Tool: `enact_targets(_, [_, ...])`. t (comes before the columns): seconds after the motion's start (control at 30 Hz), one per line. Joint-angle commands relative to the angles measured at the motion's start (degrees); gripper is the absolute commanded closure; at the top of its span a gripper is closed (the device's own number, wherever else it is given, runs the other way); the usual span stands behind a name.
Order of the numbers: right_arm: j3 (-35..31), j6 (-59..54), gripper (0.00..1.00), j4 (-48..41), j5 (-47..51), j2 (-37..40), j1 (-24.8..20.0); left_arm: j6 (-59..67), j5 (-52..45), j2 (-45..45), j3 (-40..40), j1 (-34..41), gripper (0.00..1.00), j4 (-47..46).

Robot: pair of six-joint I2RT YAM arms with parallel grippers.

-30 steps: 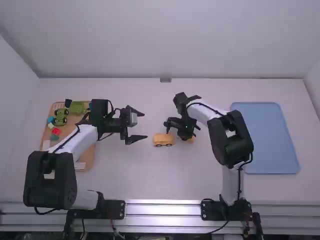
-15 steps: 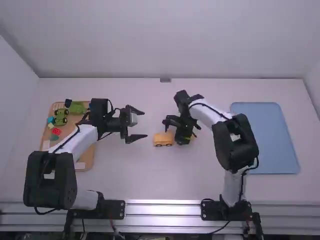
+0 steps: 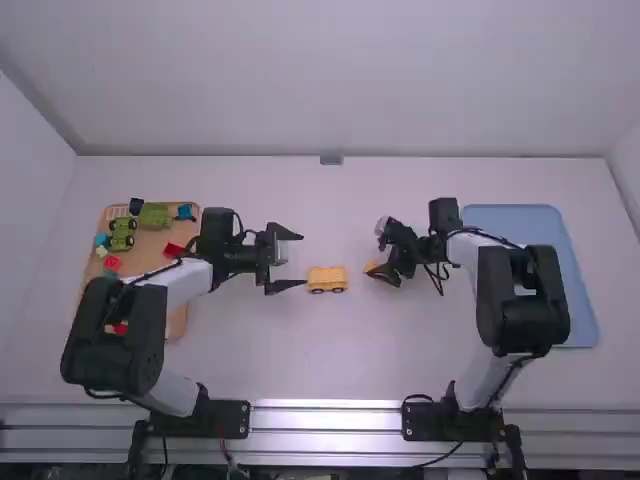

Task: Assemble lego blocks to make yellow taxi

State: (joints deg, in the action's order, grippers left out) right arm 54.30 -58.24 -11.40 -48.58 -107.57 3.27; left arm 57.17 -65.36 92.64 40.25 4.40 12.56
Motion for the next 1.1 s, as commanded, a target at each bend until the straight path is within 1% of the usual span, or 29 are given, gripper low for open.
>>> enact_targets(0.0, [-3.52,0.79,0.01,5.18,-12.85,0.0,-1.46,-6.32,-1.22,1.75,-1.46,0.11,0.01,4.0])
enact_targets(0.03, [-5.25,1.07,0.01,7.76,-12.92,0.0,-1.79,-8.41,-1.25,2.49,-1.92,0.11,0.01,6.64])
enact_targets(0.1, [-9.57,1.38,0.01,12.15,-8.87,0.0,-1.73,-12.35,-1.22,4.5,-2.05,0.11,0.01,10.62])
enact_targets(0.13, [-11.32,1.16,0.01,14.6,-8.33,0.0,-1.62,-13.35,-1.25,5.05,-1.99,0.11,0.01,11.47])
enact_targets(0.23, [-16.13,1.99,0.01,27.87,-8.28,0.0,-0.94,-14.29,-1.22,6.08,-1.88,0.11,0.01,12.11])
enact_targets(0.27, [-17.77,5.46,0.01,33.81,-6.75,0.0,-0.94,-13.88,-1.22,6.14,-1.88,0.11,0.01,11.91])
enact_targets(0.3, [-18.84,9.11,0.01,36.92,-5.03,0.0,-1.11,-13.94,-1.22,6.16,-1.9,0.09,0.01,12.15])
enact_targets(0.37, [-21.18,14.62,0.01,39.93,-1.51,-0.02,-1.6,-14.34,-1.29,6.16,-1.9,0.11,0.01,12.17])
enact_targets(0.47, [-23.71,10.73,0.01,41.72,-0.9,-0.81,-2.05,-14.29,-1.22,6.16,-1.92,0.11,0.01,11.93])
enact_targets(0.57, [-24.17,10.73,0.01,43.25,-0.87,-1.97,-2.64,-14.29,-1.25,6.16,-1.86,0.11,0.01,11.93])
enact_targets(0.63, [-23.1,12.41,0.01,43.36,-3.78,-5.31,-4.55,-14.32,-1.29,6.16,-1.88,0.11,0.01,11.91])
enact_targets(0.67, [-23.02,12.22,0.01,43.43,-4.04,-5.57,-4.66,-14.34,-1.29,6.16,-1.88,0.11,0.01,11.89])
enact_targets(0.73, [-21.59,9.77,0.0,44.96,-5.88,-8.66,-5.79,-14.23,-1.22,6.16,-1.97,0.11,0.01,11.74])
enact_targets(0.8, [-19.85,10.16,0.01,45.9,-6.71,-10.8,-6.62,-14.32,-1.29,6.16,-1.97,0.11,0.01,11.76])
enact_targets(0.87, [-17.59,10.16,0.06,42.69,-9.94,-12.41,-7.52,-14.32,-2.36,6.16,-1.97,0.11,0.01,11.5])
enact_targets(0.97, [-16.31,4.61,0.13,38.84,-13.86,-12.87,-7.98,-14.29,-3.3,6.16,-1.97,0.11,0.01,10.51])
enact_targets(1.0, [-15.65,0.94,0.18,36.92,-15.3,-12.87,-8.04,-14.27,-2.51,6.16,-2.01,0.11,0.01,9.94])
enact_targets(1.03, [-15.26,0.22,0.22,36.52,-15.56,-12.87,-8.04,-14.25,-2.34,6.16,-2.1,0.11,0.01,9.81])
enact_targets(1.07, [-14.82,0.09,0.29,35.95,-15.5,-12.87,-8.02,-14.23,-2.25,6.16,-2.25,0.11,0.01,9.77])
